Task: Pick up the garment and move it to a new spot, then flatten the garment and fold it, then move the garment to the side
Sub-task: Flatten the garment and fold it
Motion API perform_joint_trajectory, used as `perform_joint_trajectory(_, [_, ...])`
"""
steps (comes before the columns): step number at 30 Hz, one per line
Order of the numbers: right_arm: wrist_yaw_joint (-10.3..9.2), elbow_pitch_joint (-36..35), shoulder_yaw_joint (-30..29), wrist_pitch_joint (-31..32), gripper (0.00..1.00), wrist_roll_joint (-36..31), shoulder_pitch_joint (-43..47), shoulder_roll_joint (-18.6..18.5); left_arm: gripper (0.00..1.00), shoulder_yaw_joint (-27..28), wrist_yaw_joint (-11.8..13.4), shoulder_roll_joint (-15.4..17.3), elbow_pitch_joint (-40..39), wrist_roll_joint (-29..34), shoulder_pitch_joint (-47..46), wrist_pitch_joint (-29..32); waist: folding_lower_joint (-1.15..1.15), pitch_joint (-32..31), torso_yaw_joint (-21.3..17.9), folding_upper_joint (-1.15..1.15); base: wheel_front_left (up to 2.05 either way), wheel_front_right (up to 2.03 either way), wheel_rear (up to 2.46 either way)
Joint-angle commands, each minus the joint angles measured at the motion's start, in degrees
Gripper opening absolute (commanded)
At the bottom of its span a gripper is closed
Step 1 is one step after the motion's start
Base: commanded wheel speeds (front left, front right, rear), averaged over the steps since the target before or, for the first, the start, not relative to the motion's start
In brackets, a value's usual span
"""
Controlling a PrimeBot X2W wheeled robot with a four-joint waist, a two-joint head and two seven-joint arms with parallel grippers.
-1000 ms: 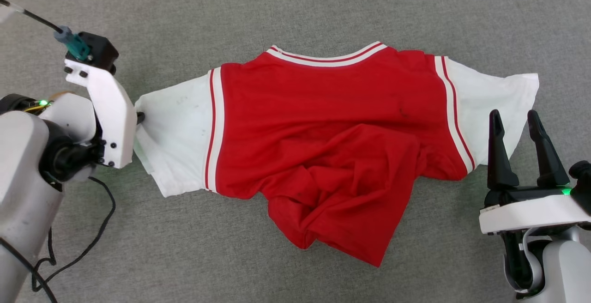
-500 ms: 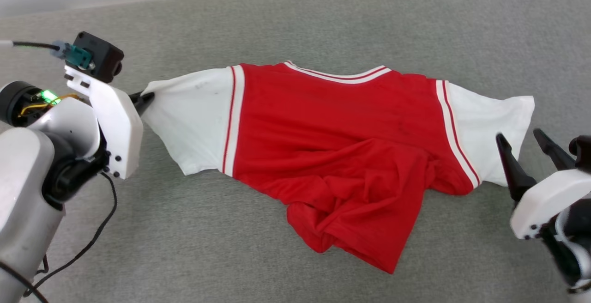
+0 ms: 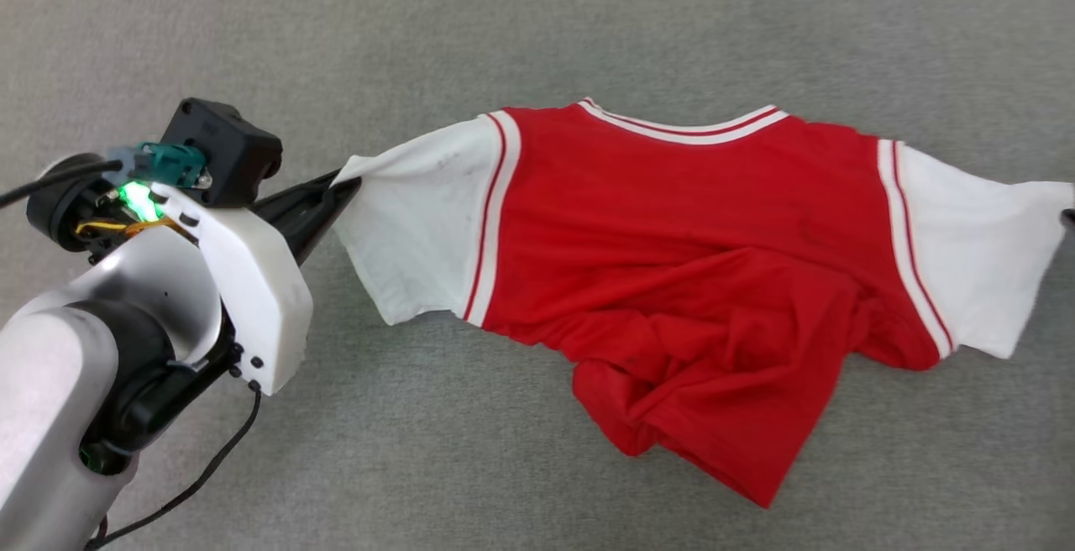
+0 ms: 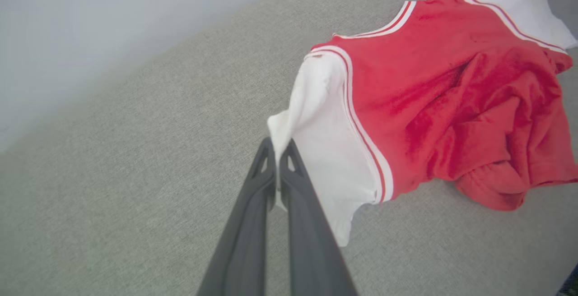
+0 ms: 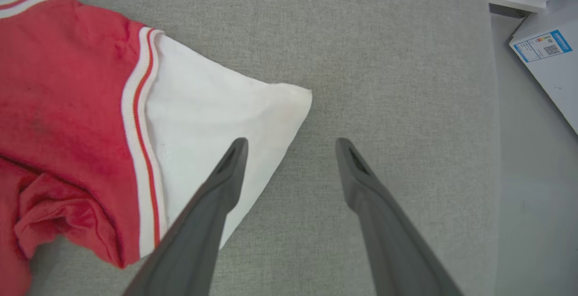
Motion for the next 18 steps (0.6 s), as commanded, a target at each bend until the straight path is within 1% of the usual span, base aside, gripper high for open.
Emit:
perform_joint_trajectory(1, [-0.02,1.0,0.0,0.8,1.0,0.3,-1.4,-0.9,0.0,0.3,0.4,0.2,-1.3,0.4,0.1,-0.3,0.0,1.9,1.8,0.0,0.0,0.0,0.0])
perform_joint_trajectory(5, [-0.02,4.3,2.2,1.8,1.0,-2.6,-4.0,-4.4,0.0,-0.5,0.1,-0.4,-5.0,0.7,-0.5,-0.4,0.0,4.1,3.9,0.0,0.0,0.0,0.0])
perform_joint_trajectory(6, [-0.03,5.2,2.6,1.7,1.0,-3.0,-4.7,-4.8,0.0,-0.6,0.0,-0.6,-5.6,0.8,-0.9,-0.6,0.0,4.7,4.3,0.0,0.0,0.0,0.0])
perform_joint_trajectory(11, [-0.03,9.6,4.3,1.4,1.0,-3.0,-5.9,-4.4,0.0,-1.3,-0.6,-2.0,-7.2,0.7,-2.1,-1.3,0.0,6.4,6.2,0.0,0.0,0.0,0.0])
perform_joint_trajectory(13, [-0.02,11.3,4.8,1.5,1.0,-2.3,-5.8,-3.6,0.0,-1.4,-0.8,-2.2,-7.5,0.8,-2.5,-1.6,0.0,6.8,6.7,0.0,0.0,0.0,0.0])
perform_joint_trajectory(18, [0.08,14.8,7.0,2.6,1.0,-0.7,-3.0,-2.0,0.0,-1.7,-1.3,-2.3,-7.1,0.8,-2.7,-2.3,0.0,7.3,7.4,0.0,0.0,0.0,0.0])
